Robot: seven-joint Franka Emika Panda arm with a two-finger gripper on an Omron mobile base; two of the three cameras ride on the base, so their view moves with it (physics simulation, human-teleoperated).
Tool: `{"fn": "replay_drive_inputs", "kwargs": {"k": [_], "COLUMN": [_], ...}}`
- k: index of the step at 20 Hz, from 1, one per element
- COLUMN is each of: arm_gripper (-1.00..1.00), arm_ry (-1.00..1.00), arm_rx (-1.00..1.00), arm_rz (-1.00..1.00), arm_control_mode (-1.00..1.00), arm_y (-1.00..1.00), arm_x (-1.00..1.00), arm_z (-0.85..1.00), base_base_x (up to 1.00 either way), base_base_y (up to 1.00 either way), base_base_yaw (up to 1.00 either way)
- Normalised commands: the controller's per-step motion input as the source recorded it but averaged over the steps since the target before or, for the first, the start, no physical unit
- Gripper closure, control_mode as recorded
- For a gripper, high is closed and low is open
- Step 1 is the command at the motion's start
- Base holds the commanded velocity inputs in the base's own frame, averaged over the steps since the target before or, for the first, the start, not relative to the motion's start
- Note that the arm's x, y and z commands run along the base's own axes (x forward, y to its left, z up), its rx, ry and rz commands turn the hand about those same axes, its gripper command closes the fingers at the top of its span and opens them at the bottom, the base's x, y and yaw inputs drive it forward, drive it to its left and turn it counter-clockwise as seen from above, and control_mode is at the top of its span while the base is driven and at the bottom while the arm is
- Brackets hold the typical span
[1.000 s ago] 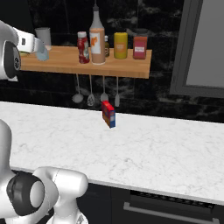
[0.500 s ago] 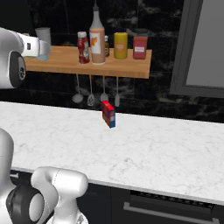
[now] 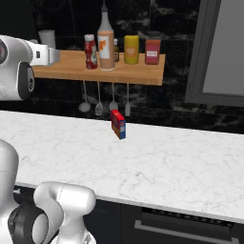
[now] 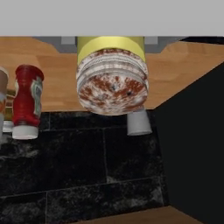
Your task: Put the shaker and condiment bottle from the counter next to their counterparts in the cabinet.
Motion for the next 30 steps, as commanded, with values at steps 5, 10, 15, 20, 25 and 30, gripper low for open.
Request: {"fn": "replay_drive_inputs", "kwargs": {"k": [5,10,15,20,25,30], "arm_gripper": [1.0,1.0,1.0,1.0,1.0,1.0], "arm_ry": [0.12,0.13,0.07,0.01,0.0,0.0], "arm_rx": [0.0,0.0,0.0,-0.01,-0.04,-0.04], "arm_rz": [0.0,0.0,0.0,0.0,0.0,0.0], "arm_control_mode": [-1.0,-1.0,-1.0,-1.0,-1.0,-1.0], "arm_y": [0.0,-0.01,-0.02,0.0,0.0,0.0], "arm_x": [0.04,0.08,0.09,0.06,0.0,0.22], "arm_z": [-0.17,-0.13,-0.07,-0.04,-0.1,-0.09], "base_base_x": [0.0,0.0,0.0,0.0,0.0,0.0], "base_base_y": [0.0,0.0,0.0,0.0,0.0,0.0], "base_base_yaw": [0.0,0.0,0.0,0.0,0.0,0.0]}}
